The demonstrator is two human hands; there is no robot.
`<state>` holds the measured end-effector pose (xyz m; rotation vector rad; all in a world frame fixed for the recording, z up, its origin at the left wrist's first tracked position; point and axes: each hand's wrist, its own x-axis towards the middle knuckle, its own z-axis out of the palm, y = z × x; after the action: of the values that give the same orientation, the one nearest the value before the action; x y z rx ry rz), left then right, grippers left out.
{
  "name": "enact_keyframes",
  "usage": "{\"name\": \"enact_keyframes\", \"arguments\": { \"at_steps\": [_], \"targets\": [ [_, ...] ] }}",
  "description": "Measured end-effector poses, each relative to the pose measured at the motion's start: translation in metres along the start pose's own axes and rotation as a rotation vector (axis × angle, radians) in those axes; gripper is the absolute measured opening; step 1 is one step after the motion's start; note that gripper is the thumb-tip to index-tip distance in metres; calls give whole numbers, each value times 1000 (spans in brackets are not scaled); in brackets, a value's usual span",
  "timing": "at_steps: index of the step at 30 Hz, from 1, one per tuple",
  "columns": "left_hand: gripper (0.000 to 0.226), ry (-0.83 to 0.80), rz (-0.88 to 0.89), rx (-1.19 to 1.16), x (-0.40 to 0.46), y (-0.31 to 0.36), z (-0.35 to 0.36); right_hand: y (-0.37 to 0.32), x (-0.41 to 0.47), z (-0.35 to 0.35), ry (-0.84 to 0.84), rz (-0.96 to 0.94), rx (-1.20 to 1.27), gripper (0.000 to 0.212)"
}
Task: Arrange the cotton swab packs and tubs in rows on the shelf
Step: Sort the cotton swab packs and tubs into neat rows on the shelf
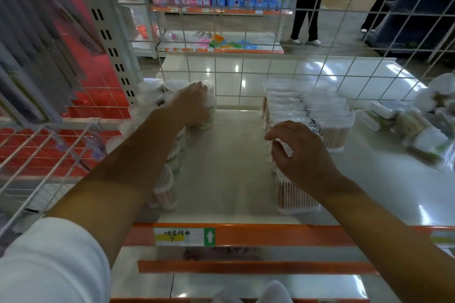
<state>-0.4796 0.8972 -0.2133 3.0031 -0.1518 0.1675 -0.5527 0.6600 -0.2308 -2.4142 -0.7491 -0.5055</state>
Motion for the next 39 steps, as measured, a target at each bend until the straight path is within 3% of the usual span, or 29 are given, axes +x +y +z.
{"name": "enact_keyframes", "arguments": {
  "at_steps": [17, 22, 30, 39],
  "targets": [
    [26, 62, -83, -30, -11, 1, -7, 3, 0, -3, 50, -9, 2, 19],
    [40, -18, -134, -81, -10, 11, -16, 9, 8, -10, 62, -17, -77, 22],
    [51, -36, 57, -3, -12, 70, -36, 25, 29, -38, -122, 121, -203, 42],
    [54, 33, 249, 64, -19, 164, -30, 64, 10, -77, -114, 213, -266, 44]
  ]
}}
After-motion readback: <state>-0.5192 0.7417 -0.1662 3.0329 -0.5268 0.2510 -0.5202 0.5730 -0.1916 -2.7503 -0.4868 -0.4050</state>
